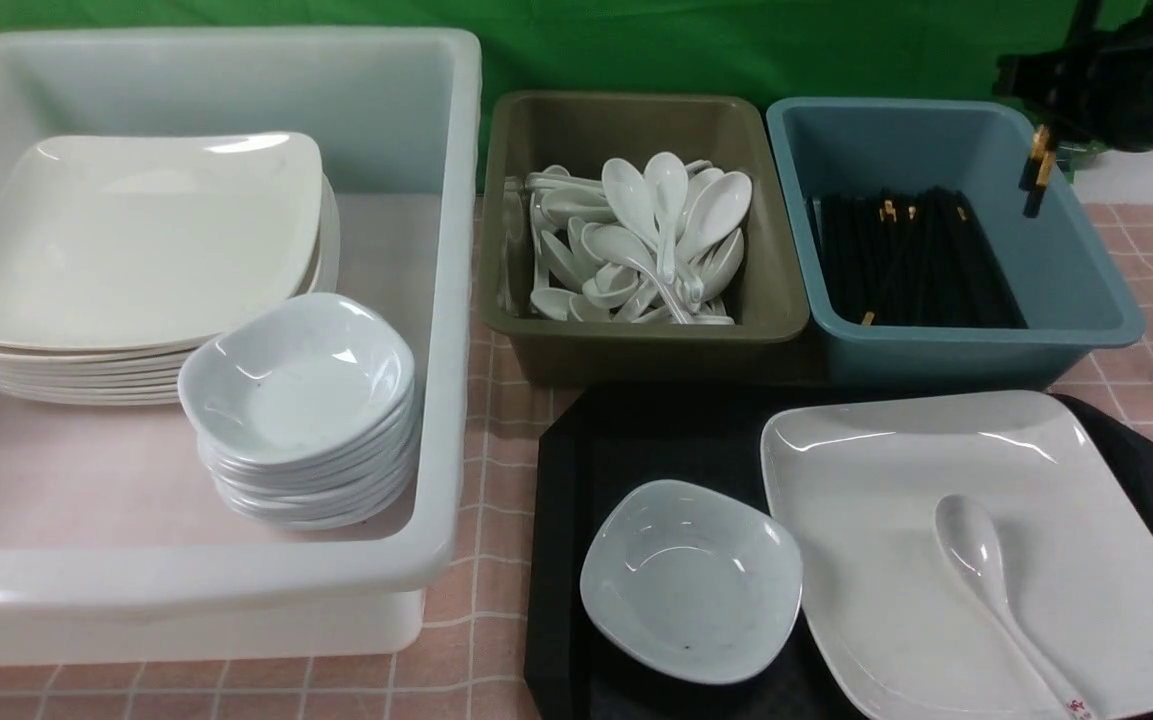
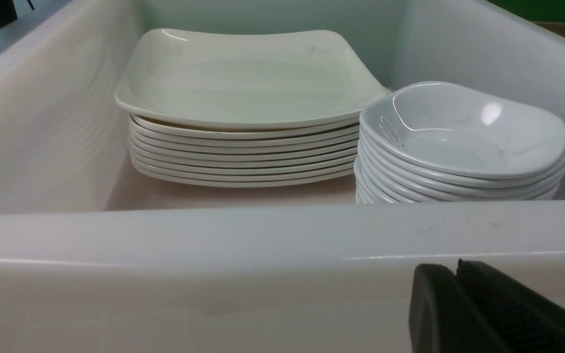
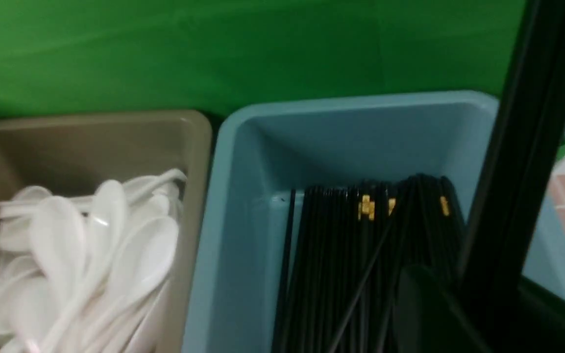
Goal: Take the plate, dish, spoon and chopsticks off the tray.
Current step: Use the right arm to put the chopsticks into the small storage box on the right
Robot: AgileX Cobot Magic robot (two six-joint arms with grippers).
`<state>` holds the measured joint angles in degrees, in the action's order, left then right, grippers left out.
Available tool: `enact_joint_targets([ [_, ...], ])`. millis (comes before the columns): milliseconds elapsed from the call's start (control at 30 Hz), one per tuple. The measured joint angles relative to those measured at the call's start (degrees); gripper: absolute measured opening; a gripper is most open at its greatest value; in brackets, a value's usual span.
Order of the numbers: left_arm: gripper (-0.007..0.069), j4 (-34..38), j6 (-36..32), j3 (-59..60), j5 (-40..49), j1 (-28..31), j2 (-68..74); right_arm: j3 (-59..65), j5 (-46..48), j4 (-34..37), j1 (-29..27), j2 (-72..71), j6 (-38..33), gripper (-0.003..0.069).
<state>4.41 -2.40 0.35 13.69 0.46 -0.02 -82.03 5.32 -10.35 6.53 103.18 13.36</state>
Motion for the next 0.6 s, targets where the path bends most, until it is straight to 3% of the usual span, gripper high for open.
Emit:
enact_joint_targets([
  [167,0.0021,0.0,0.0,0.0,0.0,0.0,0.0,-9.9,3.2,0.0,0.0,12.5,0.1,0.02],
  [333,0.0021,0.0,0.0,0.0,0.0,0.0,0.0,-16.5,12.8,0.0,0.0,18.5,0.1,0.0384],
  [400,0.0021,0.0,0.0,0.0,0.0,0.0,0.0,-17.7,17.4,0.0,0.0,18.2,-0.3,0.0418],
  [433,0.0021,0.0,0.0,0.0,0.0,0.0,0.0,-17.9,17.4,0.0,0.1,18.1,-0.4,0.0418],
  [500,0.0021,0.0,0.0,0.0,0.0,0.0,0.0,-19.7,26.3,0.0,0.1,16.5,-3.2,0.0395],
  [600,0.0021,0.0,-0.1,0.0,0.0,0.0,0.0,-21.7,37.9,0.0,0.1,13.2,-7.5,0.0291],
])
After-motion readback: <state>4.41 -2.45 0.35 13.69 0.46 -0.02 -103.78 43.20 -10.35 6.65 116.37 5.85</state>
